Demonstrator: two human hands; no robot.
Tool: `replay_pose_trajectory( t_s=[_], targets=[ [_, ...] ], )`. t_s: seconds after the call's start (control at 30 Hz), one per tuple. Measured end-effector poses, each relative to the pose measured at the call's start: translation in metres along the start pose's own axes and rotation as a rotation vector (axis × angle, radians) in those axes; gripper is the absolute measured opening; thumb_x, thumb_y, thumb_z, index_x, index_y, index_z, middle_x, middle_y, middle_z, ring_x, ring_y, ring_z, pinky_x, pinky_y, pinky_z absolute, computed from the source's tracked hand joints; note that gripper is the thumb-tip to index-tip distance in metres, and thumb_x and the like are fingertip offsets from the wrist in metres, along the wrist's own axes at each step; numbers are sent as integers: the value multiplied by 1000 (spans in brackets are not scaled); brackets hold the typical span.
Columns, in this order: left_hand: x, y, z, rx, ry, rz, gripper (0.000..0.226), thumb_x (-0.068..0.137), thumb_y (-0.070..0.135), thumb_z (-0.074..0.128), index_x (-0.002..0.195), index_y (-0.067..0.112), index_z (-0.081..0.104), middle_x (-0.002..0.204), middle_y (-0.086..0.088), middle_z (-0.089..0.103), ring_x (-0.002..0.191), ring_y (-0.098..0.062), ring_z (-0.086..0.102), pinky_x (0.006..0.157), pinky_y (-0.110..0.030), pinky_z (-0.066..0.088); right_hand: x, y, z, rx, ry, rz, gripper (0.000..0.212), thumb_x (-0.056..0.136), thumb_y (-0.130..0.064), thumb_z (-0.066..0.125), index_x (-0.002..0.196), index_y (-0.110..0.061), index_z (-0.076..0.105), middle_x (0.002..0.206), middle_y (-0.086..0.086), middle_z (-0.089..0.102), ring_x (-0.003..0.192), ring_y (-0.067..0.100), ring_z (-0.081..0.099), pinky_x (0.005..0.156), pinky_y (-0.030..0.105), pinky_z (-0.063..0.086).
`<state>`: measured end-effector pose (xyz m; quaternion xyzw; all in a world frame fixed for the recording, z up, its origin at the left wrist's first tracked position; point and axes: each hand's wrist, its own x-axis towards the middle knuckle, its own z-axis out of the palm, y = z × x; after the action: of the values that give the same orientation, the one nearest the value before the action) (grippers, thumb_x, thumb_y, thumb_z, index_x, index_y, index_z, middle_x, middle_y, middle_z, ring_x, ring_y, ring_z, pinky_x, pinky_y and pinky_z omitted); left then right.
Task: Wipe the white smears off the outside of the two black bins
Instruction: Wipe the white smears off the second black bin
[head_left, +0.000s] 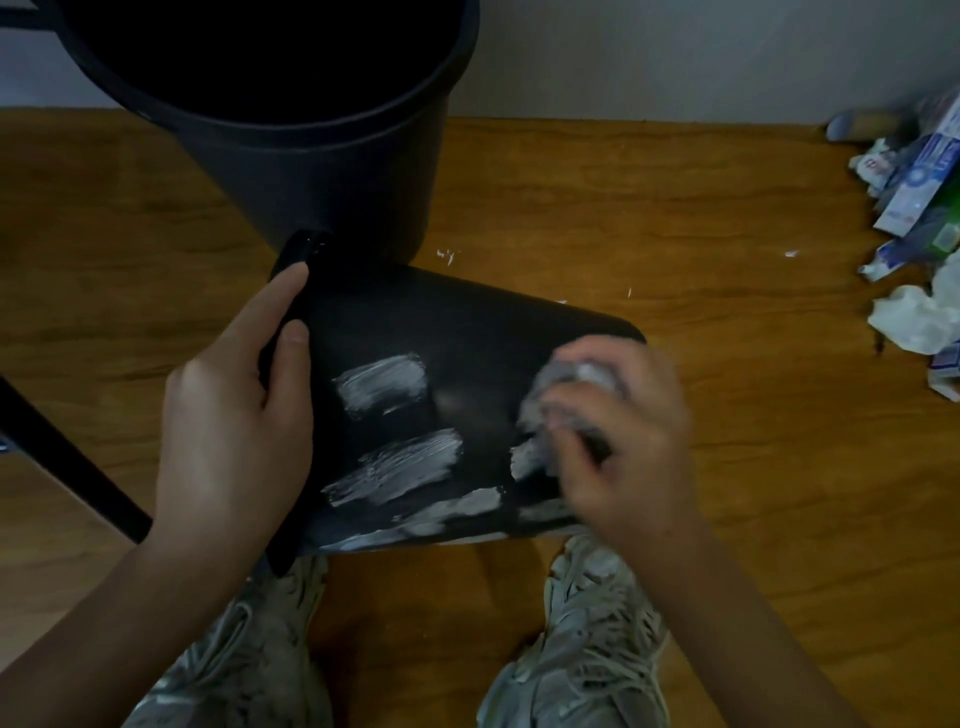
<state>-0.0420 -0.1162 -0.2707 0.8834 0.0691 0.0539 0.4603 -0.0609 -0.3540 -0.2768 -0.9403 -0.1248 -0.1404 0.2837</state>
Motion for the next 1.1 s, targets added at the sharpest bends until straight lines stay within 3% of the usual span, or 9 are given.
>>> replay_pose_trajectory(
  t_s=[0.2, 0.47, 0.63, 0.77, 0.87, 0.97, 1.03, 1.1],
  targets=[
    [3, 6, 1, -11, -11, 0, 38, 101, 19, 41, 138, 24, 49, 71, 49, 50, 65, 22, 49, 63, 3, 39, 6, 24, -7, -52, 106, 157, 13, 79, -12, 60, 84, -5, 70, 106, 13, 60, 97, 28, 55, 87, 12, 34],
    [-1, 5, 1, -21, 0, -8, 37, 101, 21, 41, 137, 27, 49, 69, 44, 52, 62, 19, 50, 60, 0, 39, 25, -20, 18, 33, -55, -45, 12, 87, -13, 64, 93, -7, 72, 116, 12, 60, 108, 26, 51, 87, 22, 40],
    [1, 7, -1, -19, -8, -17, 37, 102, 21, 42, 138, 28, 48, 68, 45, 50, 62, 18, 49, 59, 0, 39, -2, 19, -5, -27, 63, 83, 15, 82, -15, 59, 90, -6, 69, 115, 13, 58, 107, 21, 49, 94, 12, 32],
    [3, 11, -1, -42, 0, -43, 37, 101, 20, 42, 137, 26, 49, 66, 36, 53, 61, 17, 49, 58, 0, 39, -14, 45, -17, -114, 133, 176, 17, 85, -16, 60, 91, -3, 71, 111, 17, 59, 105, 24, 51, 91, 14, 35],
    [1, 17, 1, -90, 16, -77, 38, 101, 18, 42, 139, 22, 48, 68, 23, 47, 60, 19, 49, 57, 0, 39, -1, 40, -12, -91, 149, 246, 18, 89, -19, 59, 93, -6, 70, 112, 13, 58, 106, 20, 51, 93, 12, 32],
    [-3, 21, 2, -136, 2, -94, 39, 101, 17, 42, 139, 21, 46, 69, 30, 56, 63, 22, 50, 59, 1, 39, 26, 12, 0, -22, 96, 190, 23, 90, -25, 55, 98, -8, 69, 114, 10, 58, 107, 13, 48, 91, 16, 35],
    [-4, 21, 2, -164, -2, -96, 38, 101, 18, 42, 139, 21, 46, 79, 39, 58, 71, 25, 51, 63, 4, 39, 46, -15, 11, 30, 8, 47, 23, 88, -25, 57, 100, -9, 69, 114, 10, 59, 107, 15, 50, 88, 16, 35],
    [-3, 20, 2, -196, -1, -103, 39, 102, 20, 42, 140, 21, 47, 113, 28, 59, 95, 25, 51, 78, 3, 40, 64, -43, 23, 40, -84, -98, 19, 87, -22, 64, 100, -9, 70, 116, 11, 59, 108, 24, 54, 85, 19, 40]
  ],
)
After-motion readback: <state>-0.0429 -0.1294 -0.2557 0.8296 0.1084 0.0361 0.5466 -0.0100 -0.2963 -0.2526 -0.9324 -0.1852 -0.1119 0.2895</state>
